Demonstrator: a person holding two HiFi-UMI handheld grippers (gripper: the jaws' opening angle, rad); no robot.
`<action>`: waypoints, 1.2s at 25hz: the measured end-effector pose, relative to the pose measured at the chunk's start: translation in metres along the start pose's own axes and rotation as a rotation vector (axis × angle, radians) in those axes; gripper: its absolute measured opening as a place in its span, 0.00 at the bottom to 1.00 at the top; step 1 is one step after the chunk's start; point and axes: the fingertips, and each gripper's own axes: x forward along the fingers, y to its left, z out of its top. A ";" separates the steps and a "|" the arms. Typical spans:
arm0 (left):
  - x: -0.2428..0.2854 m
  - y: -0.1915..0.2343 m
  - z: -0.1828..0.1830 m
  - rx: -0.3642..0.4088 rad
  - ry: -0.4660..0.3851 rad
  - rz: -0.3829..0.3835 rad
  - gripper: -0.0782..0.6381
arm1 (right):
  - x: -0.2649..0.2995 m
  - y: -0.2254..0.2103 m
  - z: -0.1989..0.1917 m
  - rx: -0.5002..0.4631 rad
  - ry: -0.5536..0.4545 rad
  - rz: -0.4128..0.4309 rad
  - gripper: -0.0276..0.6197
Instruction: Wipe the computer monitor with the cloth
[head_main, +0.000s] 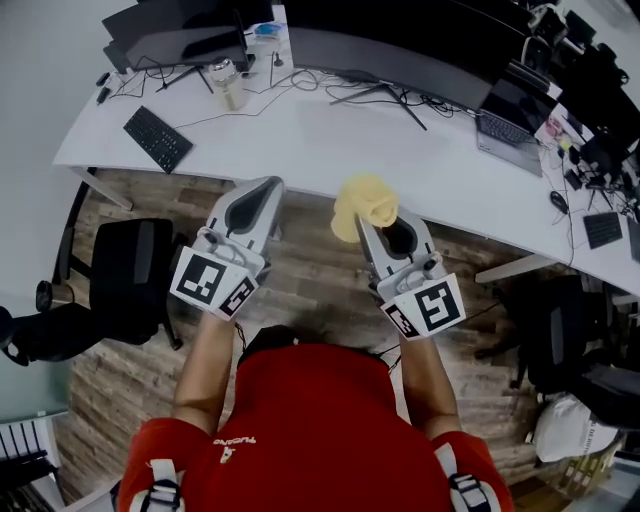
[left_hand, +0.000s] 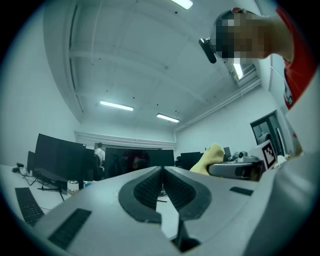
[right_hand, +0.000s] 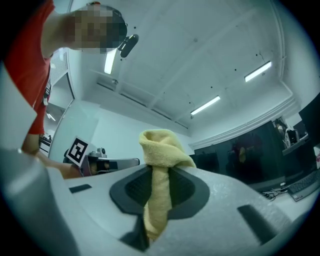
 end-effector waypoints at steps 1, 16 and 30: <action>0.005 0.001 0.000 0.000 0.003 0.002 0.13 | 0.004 -0.003 0.000 -0.008 0.000 0.010 0.14; 0.081 0.072 -0.009 0.006 -0.015 -0.018 0.13 | 0.106 -0.078 0.025 -0.142 -0.051 0.006 0.14; 0.206 0.239 -0.001 0.017 -0.031 -0.169 0.13 | 0.311 -0.173 0.045 -0.346 -0.033 -0.118 0.14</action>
